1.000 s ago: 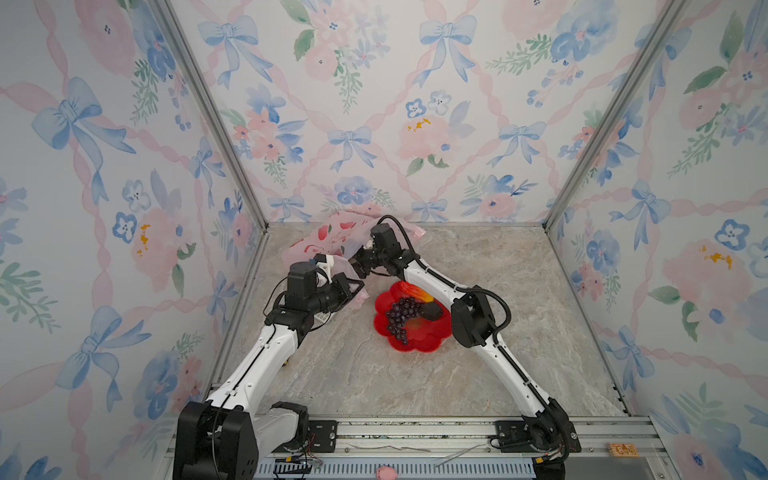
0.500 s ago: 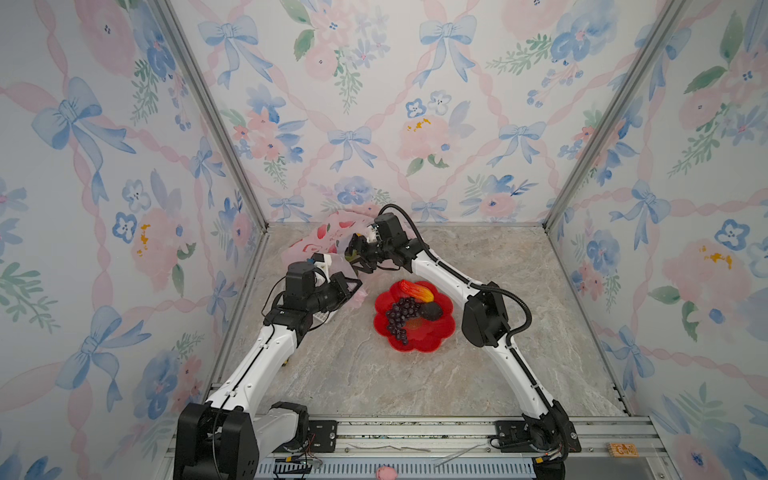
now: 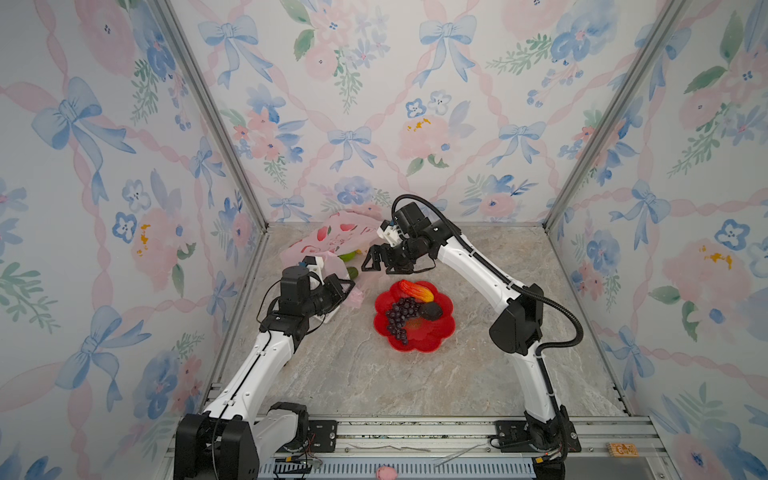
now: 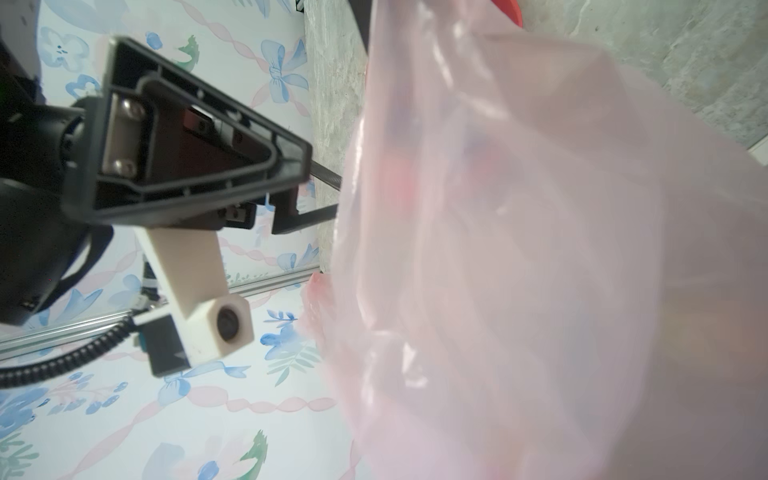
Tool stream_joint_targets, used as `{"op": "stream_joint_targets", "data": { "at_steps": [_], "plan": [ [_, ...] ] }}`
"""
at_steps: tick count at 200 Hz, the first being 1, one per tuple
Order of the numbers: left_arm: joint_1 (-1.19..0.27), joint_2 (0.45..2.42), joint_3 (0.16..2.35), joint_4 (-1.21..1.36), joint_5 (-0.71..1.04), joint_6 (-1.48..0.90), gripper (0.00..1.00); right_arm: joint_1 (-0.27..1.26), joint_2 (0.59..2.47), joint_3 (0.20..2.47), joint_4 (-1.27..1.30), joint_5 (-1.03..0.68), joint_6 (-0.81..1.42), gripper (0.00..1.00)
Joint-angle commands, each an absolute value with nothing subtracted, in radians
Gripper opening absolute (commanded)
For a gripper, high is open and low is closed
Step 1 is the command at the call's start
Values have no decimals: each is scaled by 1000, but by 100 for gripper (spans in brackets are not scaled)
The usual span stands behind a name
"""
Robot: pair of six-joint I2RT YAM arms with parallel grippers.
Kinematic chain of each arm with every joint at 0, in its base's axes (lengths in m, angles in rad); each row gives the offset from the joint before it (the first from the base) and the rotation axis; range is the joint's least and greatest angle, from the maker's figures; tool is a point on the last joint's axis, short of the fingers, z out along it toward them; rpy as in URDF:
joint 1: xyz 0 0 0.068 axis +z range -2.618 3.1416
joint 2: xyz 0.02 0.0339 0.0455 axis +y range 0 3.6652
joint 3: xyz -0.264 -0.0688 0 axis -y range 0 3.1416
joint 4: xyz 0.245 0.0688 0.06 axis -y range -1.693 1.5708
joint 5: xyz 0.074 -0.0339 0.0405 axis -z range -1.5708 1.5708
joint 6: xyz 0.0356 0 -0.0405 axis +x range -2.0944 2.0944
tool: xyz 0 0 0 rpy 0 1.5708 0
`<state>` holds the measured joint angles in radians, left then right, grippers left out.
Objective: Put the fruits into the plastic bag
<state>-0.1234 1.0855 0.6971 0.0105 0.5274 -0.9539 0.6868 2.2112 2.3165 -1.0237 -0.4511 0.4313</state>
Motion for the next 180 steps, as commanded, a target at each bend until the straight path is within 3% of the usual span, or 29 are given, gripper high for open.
{"op": "stream_joint_targets", "data": {
  "at_steps": [1, 56, 104, 180],
  "plan": [
    [-115, 1079, 673, 49, 518, -957, 0, 674, 2098, 2253, -1256, -307, 223, 96],
    [-112, 1083, 655, 72, 499, -963, 0, 690, 1989, 1998, -1365, -31, 51, 96],
    [-112, 1083, 638, 83, 494, -971, 0, 734, 2037, 1956, -1356, 105, 7, 97],
    [-111, 1076, 642, 64, 495, -967, 0, 753, 2136, 1977, -1314, 121, 0, 98]
  ]
}}
